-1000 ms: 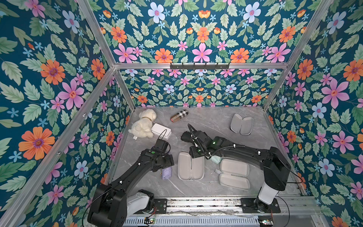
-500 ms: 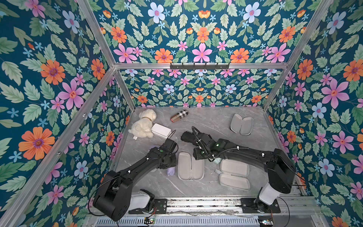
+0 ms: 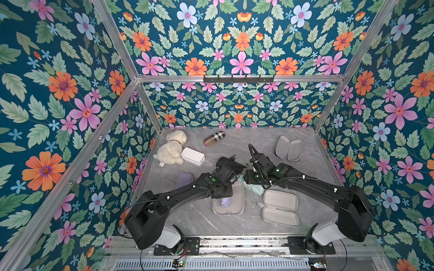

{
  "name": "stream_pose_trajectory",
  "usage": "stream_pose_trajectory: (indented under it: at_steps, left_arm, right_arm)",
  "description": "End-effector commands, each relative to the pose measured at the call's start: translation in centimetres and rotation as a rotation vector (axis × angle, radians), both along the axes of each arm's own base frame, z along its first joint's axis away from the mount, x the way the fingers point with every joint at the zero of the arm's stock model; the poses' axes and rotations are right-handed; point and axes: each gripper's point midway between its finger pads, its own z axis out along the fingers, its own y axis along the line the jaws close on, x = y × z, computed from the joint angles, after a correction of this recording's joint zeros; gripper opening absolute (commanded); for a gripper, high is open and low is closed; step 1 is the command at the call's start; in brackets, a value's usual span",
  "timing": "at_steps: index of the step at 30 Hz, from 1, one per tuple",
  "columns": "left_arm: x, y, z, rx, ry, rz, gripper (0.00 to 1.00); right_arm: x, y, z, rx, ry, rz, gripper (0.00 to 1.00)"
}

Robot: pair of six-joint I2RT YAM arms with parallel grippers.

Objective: Put umbrellas into zippered umbrella sleeves
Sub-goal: Place the umbrella in the umbrella sleeve.

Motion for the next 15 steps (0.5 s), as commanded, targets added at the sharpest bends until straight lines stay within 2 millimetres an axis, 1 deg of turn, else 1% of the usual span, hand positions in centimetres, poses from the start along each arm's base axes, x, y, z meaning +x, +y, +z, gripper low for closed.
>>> stream_pose_trajectory:
  at_steps: [1, 3, 5, 7, 9, 11, 12, 14, 15]
  left_arm:
    - [0.6, 1.5, -0.8, 0.06, -0.04, 0.075, 0.38]
    - [0.5, 1.7, -1.1, 0.066, -0.04, 0.079, 0.43]
    - [0.2, 1.9, -1.5, 0.08, -0.02, 0.074, 0.52]
    - [0.1, 2.0, -1.0, 0.076, -0.022, 0.08, 0.56]
    - [-0.1, 1.8, 0.1, 0.033, -0.033, 0.087, 0.66]
    - [-0.1, 1.6, 1.4, -0.007, -0.042, 0.082, 0.71]
    - [0.2, 1.5, 2.6, -0.03, -0.063, 0.068, 0.73]
    - [1.2, 2.0, 4.5, -0.062, -0.104, 0.048, 0.76]
    - [1.9, 2.4, 5.1, -0.088, -0.116, 0.044, 0.77]
  right_arm:
    - [-0.2, 0.5, -0.3, 0.04, 0.026, -0.013, 0.56]
    - [-0.3, 0.9, -0.9, 0.04, 0.049, -0.006, 0.56]
    - [-0.4, 0.9, -1.6, 0.023, 0.077, -0.004, 0.55]
    - [-0.5, 0.9, -1.9, 0.007, 0.092, -0.002, 0.55]
    - [-0.5, 0.9, -2.0, -0.001, 0.096, 0.003, 0.56]
    - [-0.6, 0.7, -2.3, -0.024, 0.114, 0.006, 0.56]
    - [-0.9, 0.4, -2.5, -0.044, 0.133, 0.012, 0.57]
    - [-1.8, 0.0, -2.7, -0.072, 0.177, 0.022, 0.6]
    - [-2.4, -0.1, -2.8, -0.071, 0.207, 0.03, 0.61]
